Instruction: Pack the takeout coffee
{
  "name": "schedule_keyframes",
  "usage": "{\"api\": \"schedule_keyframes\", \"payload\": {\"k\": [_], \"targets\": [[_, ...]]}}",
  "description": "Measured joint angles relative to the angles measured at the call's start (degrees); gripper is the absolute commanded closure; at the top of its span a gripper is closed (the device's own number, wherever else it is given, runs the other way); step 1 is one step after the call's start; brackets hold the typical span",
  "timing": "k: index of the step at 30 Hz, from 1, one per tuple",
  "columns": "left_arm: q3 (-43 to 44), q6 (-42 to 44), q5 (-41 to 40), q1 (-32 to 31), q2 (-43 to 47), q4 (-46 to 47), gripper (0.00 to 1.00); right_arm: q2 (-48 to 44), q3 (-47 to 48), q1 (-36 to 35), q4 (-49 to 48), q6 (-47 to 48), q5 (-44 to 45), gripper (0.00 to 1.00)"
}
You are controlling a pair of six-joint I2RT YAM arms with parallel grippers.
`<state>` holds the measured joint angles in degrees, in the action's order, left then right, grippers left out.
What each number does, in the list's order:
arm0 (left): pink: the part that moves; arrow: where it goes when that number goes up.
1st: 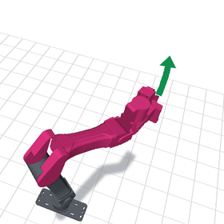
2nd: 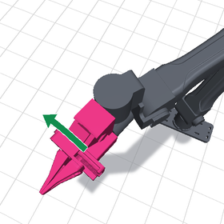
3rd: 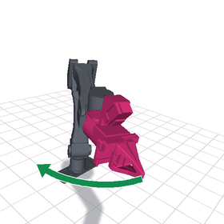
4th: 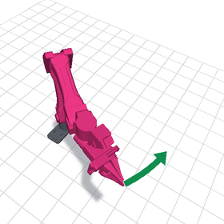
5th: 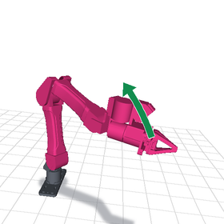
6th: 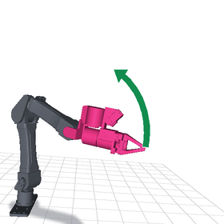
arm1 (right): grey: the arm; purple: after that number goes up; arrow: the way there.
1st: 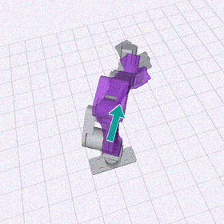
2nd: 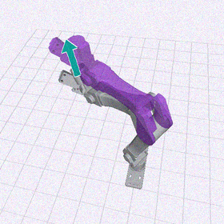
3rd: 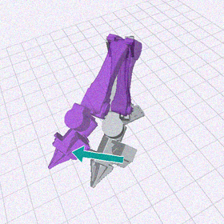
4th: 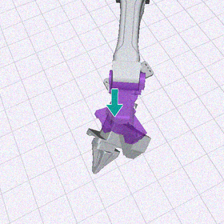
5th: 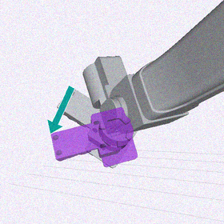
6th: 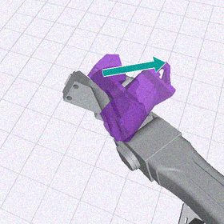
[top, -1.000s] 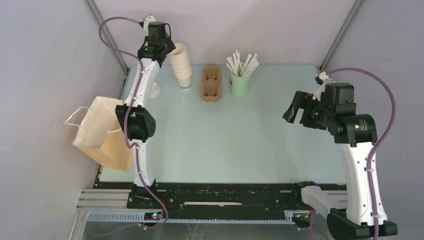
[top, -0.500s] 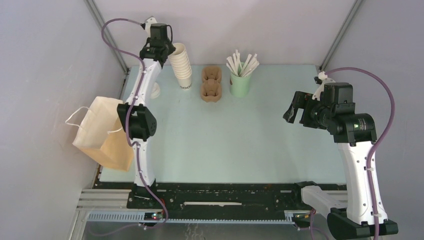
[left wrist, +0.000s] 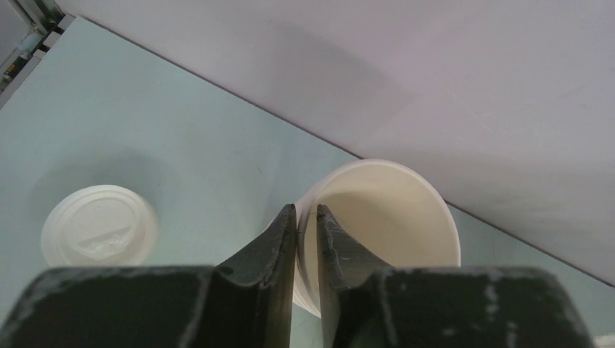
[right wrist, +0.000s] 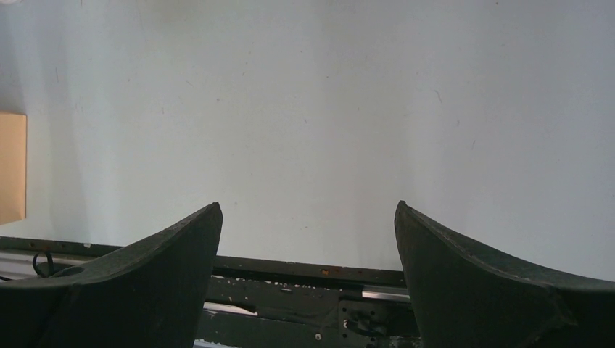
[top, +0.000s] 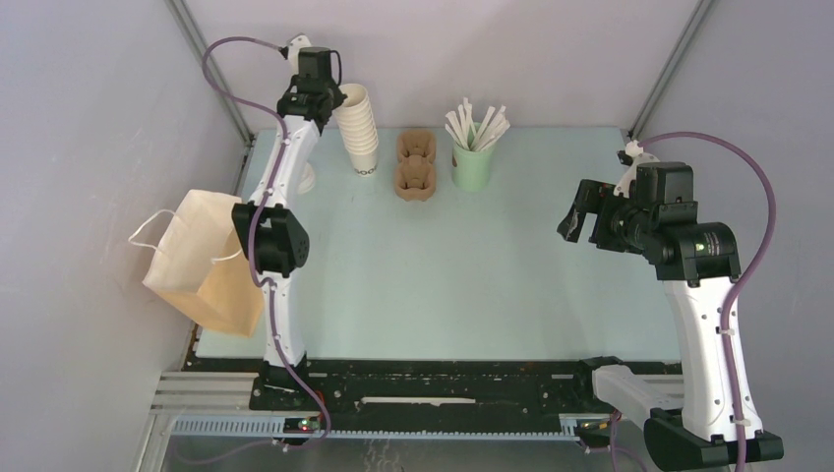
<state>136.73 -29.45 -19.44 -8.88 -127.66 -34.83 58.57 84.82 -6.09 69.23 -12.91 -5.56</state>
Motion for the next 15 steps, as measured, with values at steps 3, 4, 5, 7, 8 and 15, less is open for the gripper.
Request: {"api": "schedule_keyframes", "payload": {"k": [3, 4, 5, 7, 8, 15], "targets": [[0.0, 0.1, -0.2, 0.0, 0.0, 0.0, 0.85, 0.0, 0.0, 0.0, 0.0, 0.0, 0.1, 0.02], [0.0, 0.1, -0.2, 0.0, 0.0, 0.0, 0.86, 0.0, 0.0, 0.0, 0.0, 0.0, 0.2, 0.02], [0.0, 0.1, -0.3, 0.0, 0.0, 0.0, 0.87, 0.0, 0.0, 0.0, 0.0, 0.0, 0.2, 0.02], [0.0, 0.2, -0.4, 0.0, 0.0, 0.0, 0.92, 0.0, 0.0, 0.0, 0.0, 0.0, 0.2, 0.03], [0.0, 0.2, -0.4, 0.0, 0.0, -0.1, 0.93, 0.0, 0.0, 0.0, 0.0, 0.0, 0.2, 0.02], [0.0, 0.6, -1.0, 0.0, 0.0, -0.1, 1.00, 0.0, 0.0, 0.0, 0.0, 0.0, 0.4, 0.02]]}}
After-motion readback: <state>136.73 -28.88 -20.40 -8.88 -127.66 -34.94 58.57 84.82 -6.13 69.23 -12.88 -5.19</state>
